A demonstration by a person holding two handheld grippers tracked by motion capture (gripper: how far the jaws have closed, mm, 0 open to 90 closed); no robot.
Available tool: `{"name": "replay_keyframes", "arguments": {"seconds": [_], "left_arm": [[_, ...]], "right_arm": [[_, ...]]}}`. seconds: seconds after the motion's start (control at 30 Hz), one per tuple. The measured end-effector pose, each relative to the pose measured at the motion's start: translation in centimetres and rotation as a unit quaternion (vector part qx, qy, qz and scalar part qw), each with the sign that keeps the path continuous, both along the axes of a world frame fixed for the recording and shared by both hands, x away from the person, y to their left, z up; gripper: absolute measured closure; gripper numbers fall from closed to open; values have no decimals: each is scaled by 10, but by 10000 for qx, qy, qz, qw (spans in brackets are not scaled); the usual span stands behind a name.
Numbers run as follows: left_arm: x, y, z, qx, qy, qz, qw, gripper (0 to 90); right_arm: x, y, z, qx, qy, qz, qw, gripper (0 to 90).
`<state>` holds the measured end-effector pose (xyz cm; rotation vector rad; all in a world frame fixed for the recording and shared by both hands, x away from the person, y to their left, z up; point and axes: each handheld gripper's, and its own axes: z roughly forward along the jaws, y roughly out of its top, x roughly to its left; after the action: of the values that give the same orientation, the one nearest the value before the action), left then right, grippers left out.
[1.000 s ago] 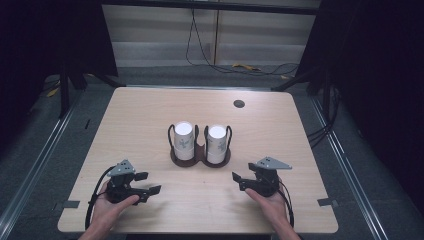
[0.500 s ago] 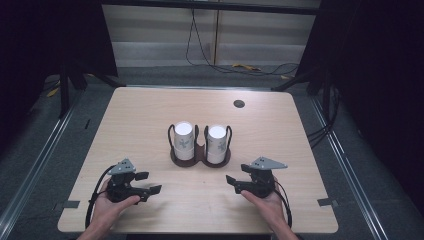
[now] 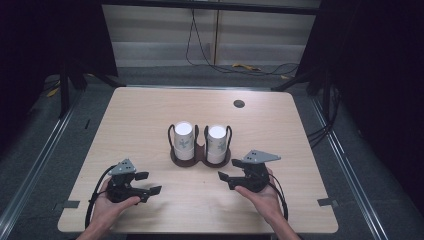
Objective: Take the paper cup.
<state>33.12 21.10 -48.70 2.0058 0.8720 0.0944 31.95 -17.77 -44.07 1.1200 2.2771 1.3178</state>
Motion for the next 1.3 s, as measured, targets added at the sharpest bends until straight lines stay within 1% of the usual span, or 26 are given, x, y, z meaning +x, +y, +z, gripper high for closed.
{"name": "replay_keyframes", "arguments": {"seconds": [0.03, 0.1, 0.2, 0.37, 0.43, 0.47, 0.5, 0.57, 0.63, 0.7, 0.73, 0.83, 0.9, 0.97, 1.07, 1.17, 1.23, 1.3], "left_arm": [[0, 0, 0, 8, -2, 0, 10000, 217], [0, 0, 0, 13, 6, -23, 10000, 216], [-1, 0, 1, 21, -22, -23, 10000, 212], [-1, 0, 1, 15, -67, -23, 10000, 203], [-1, -1, 1, 33, -59, -54, 10000, 202], [-1, -1, 1, 75, -63, -73, 9999, 202], [-1, -1, 0, 48, -62, -93, 9999, 200], [-2, -3, 0, 63, -82, -109, 9999, 200], [-3, -5, -1, 115, -59, -169, 9998, 200], [-4, -7, -1, 137, -56, -229, 9996, 200], [-4, -8, -1, 184, -51, -257, 9995, 200], [-6, -10, -2, 224, -47, -307, 9993, 200], [-5, -11, -2, 248, -55, -359, 9990, 200], [-6, -10, -1, 255, -93, -347, 9990, 200], [-6, -11, -2, 253, -65, -373, 9990, 200], [-6, -12, -2, 234, -61, -408, 9989, 200], [-6, -12, -2, 237, -76, -414, 9988, 200], [-5, -12, -2, 244, -66, -419, 9988, 200]], "right_arm": [[1, 2, 3, 6, -50, 12, 10000, 322], [3, 6, 6, 58, -66, 78, 9999, 325], [5, 11, 10, 49, -116, 162, 9998, 340], [11, 21, 20, 158, -185, 357, 9991, 370], [12, 25, 25, 194, -192, 446, 9986, 376], [14, 27, 26, 177, -205, 485, 9985, 378], [15, 30, 28, 177, -198, 520, 9983, 378], [19, 35, 29, 181, -159, 618, 9978, 377], [23, 40, 28, 139, -156, 666, 9976, 372], [27, 44, 25, 122, -130, 703, 9974, 371], [28, 45, 25, 124, -126, 703, 9974, 369], [31, 50, 27, 122, -142, 761, 9969, 361], [33, 53, 32, 130, -188, 792, 9966, 356], [37, 56, 38, 198, -233, 804, 9963, 355], [45, 60, 46, 195, -251, 855, 9958, 344], [53, 62, 52, 271, -297, 854, 9955, 349], [57, 64, 56, 234, -368, 838, 9955, 352], [63, 65, 60, 225, -363, 851, 9955, 353]]}}
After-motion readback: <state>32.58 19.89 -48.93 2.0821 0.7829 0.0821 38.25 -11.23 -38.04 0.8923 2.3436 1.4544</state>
